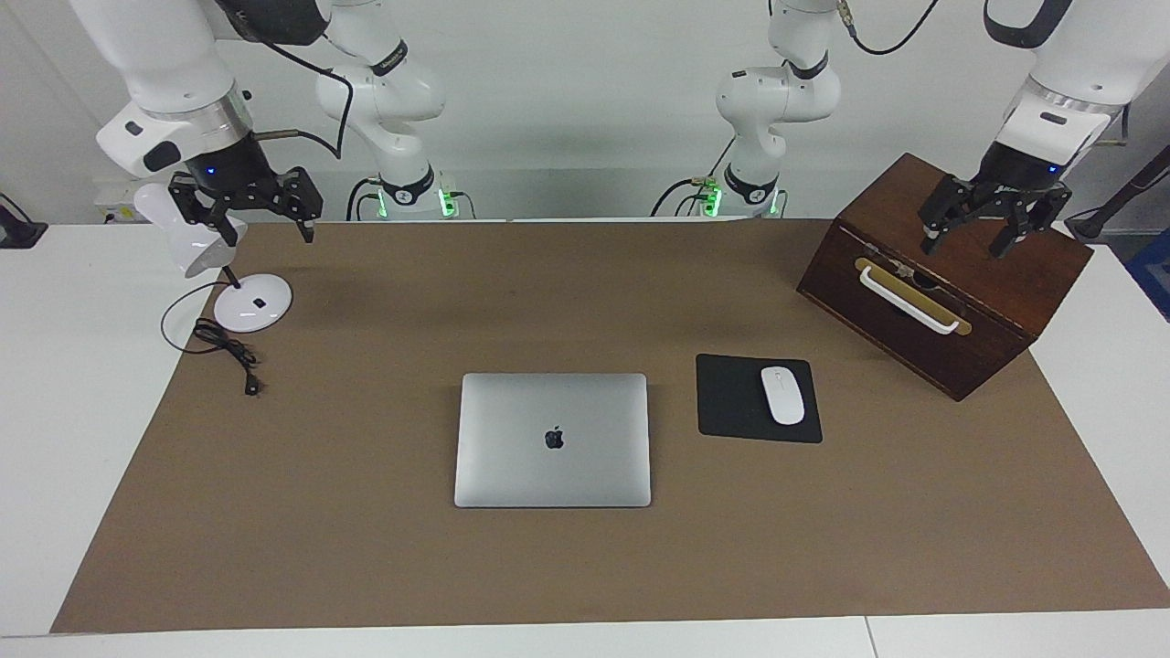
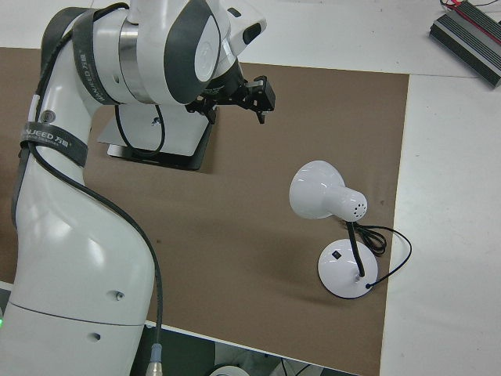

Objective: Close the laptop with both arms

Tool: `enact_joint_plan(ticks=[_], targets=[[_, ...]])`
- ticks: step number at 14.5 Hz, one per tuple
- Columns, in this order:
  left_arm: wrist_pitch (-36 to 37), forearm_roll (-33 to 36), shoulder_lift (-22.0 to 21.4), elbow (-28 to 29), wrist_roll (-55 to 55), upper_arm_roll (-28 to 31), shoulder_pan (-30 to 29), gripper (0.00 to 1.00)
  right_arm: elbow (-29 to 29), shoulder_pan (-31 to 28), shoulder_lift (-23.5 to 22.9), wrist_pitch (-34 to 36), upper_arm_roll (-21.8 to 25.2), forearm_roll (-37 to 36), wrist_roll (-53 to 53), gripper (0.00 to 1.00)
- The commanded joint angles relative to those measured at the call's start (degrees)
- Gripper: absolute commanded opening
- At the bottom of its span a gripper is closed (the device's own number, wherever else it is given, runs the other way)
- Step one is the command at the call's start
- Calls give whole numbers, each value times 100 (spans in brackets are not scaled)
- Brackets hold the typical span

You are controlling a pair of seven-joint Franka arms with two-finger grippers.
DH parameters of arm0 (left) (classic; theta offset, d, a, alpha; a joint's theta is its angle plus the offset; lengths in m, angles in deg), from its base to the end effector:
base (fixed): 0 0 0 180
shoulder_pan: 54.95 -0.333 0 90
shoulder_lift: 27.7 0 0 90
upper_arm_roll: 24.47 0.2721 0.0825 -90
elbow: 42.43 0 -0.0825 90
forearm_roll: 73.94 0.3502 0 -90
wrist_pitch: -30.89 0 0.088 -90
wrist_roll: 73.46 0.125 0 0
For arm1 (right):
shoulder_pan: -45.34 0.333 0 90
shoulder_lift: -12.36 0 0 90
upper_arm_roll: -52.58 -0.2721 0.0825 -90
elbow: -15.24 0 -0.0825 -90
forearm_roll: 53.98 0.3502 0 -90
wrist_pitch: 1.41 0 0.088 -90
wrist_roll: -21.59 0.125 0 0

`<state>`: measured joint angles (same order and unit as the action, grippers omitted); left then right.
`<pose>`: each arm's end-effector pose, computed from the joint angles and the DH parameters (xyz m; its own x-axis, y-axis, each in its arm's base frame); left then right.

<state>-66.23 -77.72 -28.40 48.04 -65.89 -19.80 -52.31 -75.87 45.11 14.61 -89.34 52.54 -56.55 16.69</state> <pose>0.5322 0.0116 0.5775 0.9869 -0.0883 0.1353 -0.0958 -0.9942 0.0495 0.5062 -0.0074 0.5713 0.9966 0.0804 -0.0200 0.0812 -0.9958 0.0433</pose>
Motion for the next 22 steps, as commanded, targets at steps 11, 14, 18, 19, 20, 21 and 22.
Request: enact_joint_plan(ticks=[11,14,18,19,20,21,22], targets=[[-105,203,-124,261,-308,-11,167,100,-1154,119,530,-979,144,126,60,100],[-105,203,-124,244,-458,-11,167,100,-1226,119,548,-1121,171,126,15,100],[-52,308,-124,182,-441,-11,158,100,-1226,119,539,-1209,171,117,6,100],[0,308,-132,191,-432,-19,158,100,-1226,119,539,-1209,171,117,6,100],[44,300,-141,191,-441,-20,158,100,-1226,119,539,-1218,171,117,6,100],[45,300,-141,191,-467,-20,158,100,-1226,119,539,-1235,171,117,6,100],[53,300,-141,200,-476,-20,167,100,-1234,119,539,-1236,171,117,6,100]])
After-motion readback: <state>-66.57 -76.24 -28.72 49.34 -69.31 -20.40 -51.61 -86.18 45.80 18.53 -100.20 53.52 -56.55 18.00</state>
